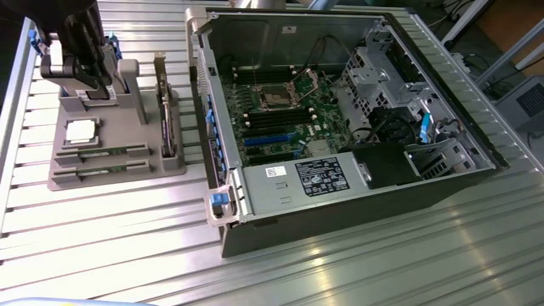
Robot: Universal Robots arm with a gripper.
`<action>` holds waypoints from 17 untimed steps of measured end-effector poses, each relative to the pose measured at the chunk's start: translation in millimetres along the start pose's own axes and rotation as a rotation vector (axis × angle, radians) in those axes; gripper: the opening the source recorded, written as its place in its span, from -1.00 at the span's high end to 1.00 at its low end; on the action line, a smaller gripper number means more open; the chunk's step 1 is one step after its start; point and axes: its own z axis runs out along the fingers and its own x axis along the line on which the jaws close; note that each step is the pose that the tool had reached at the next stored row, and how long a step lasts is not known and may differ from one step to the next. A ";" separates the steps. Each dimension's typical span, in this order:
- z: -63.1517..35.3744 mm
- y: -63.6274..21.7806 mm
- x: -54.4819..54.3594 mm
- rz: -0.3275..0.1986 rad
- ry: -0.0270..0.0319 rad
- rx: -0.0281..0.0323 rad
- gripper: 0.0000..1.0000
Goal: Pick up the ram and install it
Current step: 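Pick up the ram and move it above insertion slot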
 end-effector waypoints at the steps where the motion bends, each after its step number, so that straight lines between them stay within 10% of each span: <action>1: 0.4 0.3 0.1 0.000 0.0000 0.0000 0.40; 17: 6.9 5.7 1.6 0.000 -0.0001 0.0001 0.40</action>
